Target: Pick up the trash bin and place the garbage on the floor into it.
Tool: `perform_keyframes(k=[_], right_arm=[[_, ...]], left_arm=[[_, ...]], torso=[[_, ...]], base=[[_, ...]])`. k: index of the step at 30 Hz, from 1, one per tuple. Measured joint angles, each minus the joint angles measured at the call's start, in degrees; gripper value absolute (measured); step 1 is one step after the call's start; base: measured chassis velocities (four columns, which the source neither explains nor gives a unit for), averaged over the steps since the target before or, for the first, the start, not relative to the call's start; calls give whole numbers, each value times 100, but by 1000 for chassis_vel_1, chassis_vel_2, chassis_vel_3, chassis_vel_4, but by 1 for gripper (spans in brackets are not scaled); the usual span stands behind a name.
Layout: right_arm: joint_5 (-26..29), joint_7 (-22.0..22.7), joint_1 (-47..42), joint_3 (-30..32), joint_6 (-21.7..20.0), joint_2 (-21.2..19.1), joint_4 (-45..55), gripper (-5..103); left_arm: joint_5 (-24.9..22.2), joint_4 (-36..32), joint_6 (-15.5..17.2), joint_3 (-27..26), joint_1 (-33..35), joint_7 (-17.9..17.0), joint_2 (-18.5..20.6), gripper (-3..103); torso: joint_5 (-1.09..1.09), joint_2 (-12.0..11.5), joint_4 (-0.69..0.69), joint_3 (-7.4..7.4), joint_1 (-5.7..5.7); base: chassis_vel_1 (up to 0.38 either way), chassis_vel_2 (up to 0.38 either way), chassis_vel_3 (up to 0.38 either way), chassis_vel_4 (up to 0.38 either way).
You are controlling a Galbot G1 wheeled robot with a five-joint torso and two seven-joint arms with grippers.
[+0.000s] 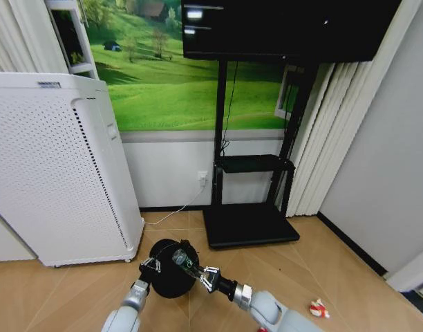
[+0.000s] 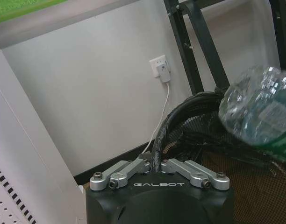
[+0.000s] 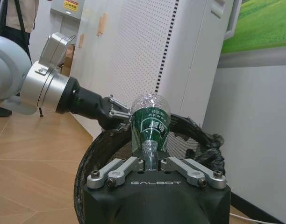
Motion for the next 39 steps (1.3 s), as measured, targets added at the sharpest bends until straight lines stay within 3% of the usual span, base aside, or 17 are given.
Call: perform_keyframes(k=[12, 19, 20, 22, 23, 25, 26, 27, 30, 31, 32, 39], right_arm=[[-192, 64, 219, -297, 58, 313, -304, 11], [-299, 145, 212, -282, 40, 334, -351, 38], [-299, 145, 212, -282, 40, 334, -351, 38], [-319, 146, 197, -241, 39, 320, -352, 49], [-319, 146, 197, -241, 39, 320, -352, 49], [-326, 153, 171, -190, 35, 293, -351, 66], [-326, 153, 171, -190, 35, 293, -351, 66], [-327, 154, 168, -181, 34, 287, -350, 77], [-327, 156, 165, -174, 33, 279, -349, 77], [-327, 161, 161, -164, 30, 259, -338, 93], [-327, 173, 158, -148, 25, 236, -330, 98], [-113, 529, 79, 145, -263, 79, -133, 100]], left_arm=[[4, 8, 21, 59, -25, -20, -125, 4], [66, -51, 24, 157, 44, 5, -199, 4], [66, -51, 24, 157, 44, 5, -199, 4], [72, -57, 24, 178, 57, 7, -210, 4], [72, -57, 24, 178, 57, 7, -210, 4], [74, -71, 27, 204, 62, 9, -225, 4], [74, -71, 27, 204, 62, 9, -225, 4], [73, -76, 28, 208, 63, 11, -230, 4], [73, -79, 28, 210, 63, 11, -230, 4], [73, -83, 29, 214, 67, 13, -230, 4], [72, -87, 29, 214, 72, 14, -228, 4], [71, -116, 23, 182, 127, 18, -240, 4]], torso=[[0, 0, 0, 0, 0], [2, 1, 0, 0, 0], [2, 1, 0, 0, 0], [1, 0, 0, 0, 0], [1, 0, 0, 0, 0], [1, 0, 0, 0, 0], [1, 0, 0, 0, 0], [1, 0, 0, 0, 0], [2, 0, 0, 0, 0], [1, 0, 0, 0, 0], [1, 0, 0, 0, 0], [2, 0, 0, 0, 0]], base=[[0, 0, 0, 0], [0, 0, 0, 0], [0, 0, 0, 0], [0, 0, 0, 0], [0, 0, 0, 0], [0, 0, 0, 0], [0, 0, 0, 0], [0, 0, 0, 0], [0, 0, 0, 0], [0, 0, 0, 0], [0, 0, 0, 0], [0, 0, 0, 0]])
